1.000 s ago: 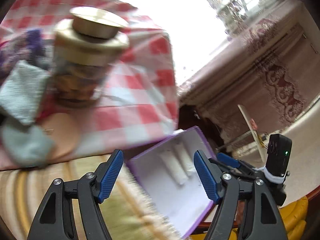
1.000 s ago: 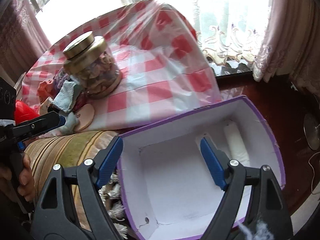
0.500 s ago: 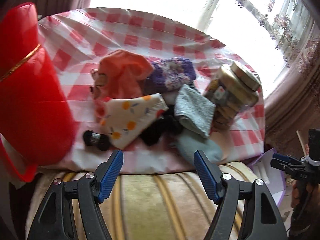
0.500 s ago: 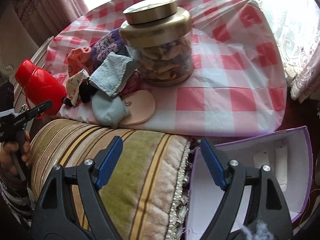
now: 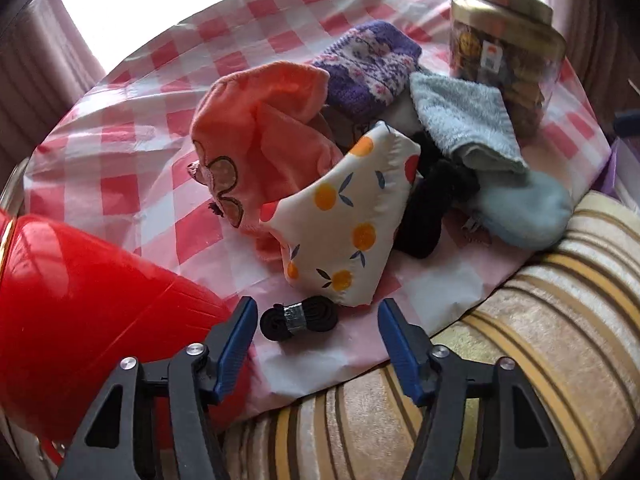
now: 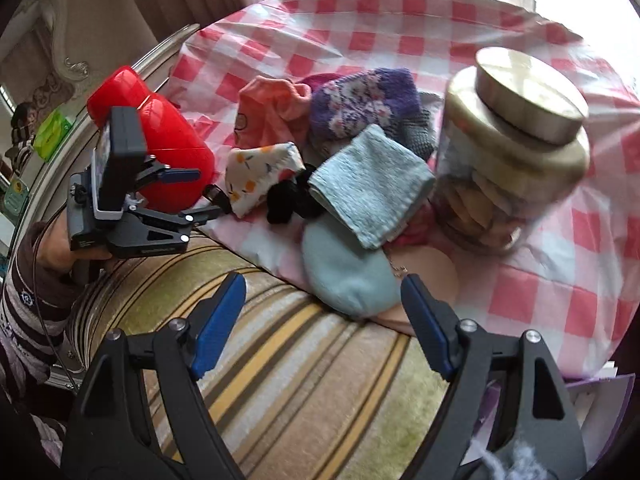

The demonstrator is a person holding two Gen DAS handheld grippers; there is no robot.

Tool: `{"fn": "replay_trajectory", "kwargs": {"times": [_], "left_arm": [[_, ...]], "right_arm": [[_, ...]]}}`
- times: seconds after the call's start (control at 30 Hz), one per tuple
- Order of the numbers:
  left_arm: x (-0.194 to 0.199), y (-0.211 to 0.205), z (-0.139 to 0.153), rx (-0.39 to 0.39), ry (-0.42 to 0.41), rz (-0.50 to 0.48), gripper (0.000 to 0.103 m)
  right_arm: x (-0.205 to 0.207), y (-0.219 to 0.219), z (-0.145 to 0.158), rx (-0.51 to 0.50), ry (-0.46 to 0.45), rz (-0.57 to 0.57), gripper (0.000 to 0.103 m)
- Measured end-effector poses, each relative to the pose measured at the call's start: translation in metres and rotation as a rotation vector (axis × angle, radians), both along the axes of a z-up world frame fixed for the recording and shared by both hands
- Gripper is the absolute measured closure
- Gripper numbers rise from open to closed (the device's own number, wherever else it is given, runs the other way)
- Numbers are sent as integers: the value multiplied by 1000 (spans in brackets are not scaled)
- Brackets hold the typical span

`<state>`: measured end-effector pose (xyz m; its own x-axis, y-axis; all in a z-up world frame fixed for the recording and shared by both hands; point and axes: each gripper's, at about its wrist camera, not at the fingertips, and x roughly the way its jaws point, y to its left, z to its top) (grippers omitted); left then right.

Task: Organize soft objects
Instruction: 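Move both tools back over the items on the tablecloth, then grasp the black hair tie with the left tool while the right grasps the floral cloth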

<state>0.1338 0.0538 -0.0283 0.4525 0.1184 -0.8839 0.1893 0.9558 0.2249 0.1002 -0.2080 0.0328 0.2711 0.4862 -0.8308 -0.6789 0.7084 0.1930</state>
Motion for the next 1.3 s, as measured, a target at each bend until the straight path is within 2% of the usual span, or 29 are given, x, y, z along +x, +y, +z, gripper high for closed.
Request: {"fn": "replay_trajectory", "kwargs": {"times": [0.1,0.37,0.47,0.6,0.73,0.87,1.1,1.17,1.2,1.23,1.27,1.3], "left_arm": [[2,-1,-7,60,39,-69,49],[10,-7,-35,204,94,-190,51],[10,-2,-32,201,80,-184,62],[6,5,-26,141,74,-169,67],[-2,19,-16,-21,42,-97,73],[-8,37,-13,-169,17,-23,73],[-15,48,-12,-263,3,26,75],[-16,52,-9,-281,-12,36,85],[-17,54,-6,-298,-17,43,96],[-18,56,-4,-316,-20,51,102],[-18,55,-4,-316,-22,50,102],[-16,56,-7,-310,-13,45,102]], "right_arm": [[3,24,1,-7,-15,49,21],[20,70,-12,-41,-37,134,21],[24,78,-18,-60,-37,149,21],[31,90,-25,-72,-47,170,21],[36,103,-30,-74,-66,197,21],[39,124,-34,-98,-123,244,21],[48,167,-50,-171,-226,347,21],[50,177,-55,-178,-233,373,21],[50,182,-57,-179,-232,386,22],[51,186,-60,-180,-227,400,31],[50,189,-62,-179,-225,414,37],[48,193,-65,-183,-230,428,54]]}}
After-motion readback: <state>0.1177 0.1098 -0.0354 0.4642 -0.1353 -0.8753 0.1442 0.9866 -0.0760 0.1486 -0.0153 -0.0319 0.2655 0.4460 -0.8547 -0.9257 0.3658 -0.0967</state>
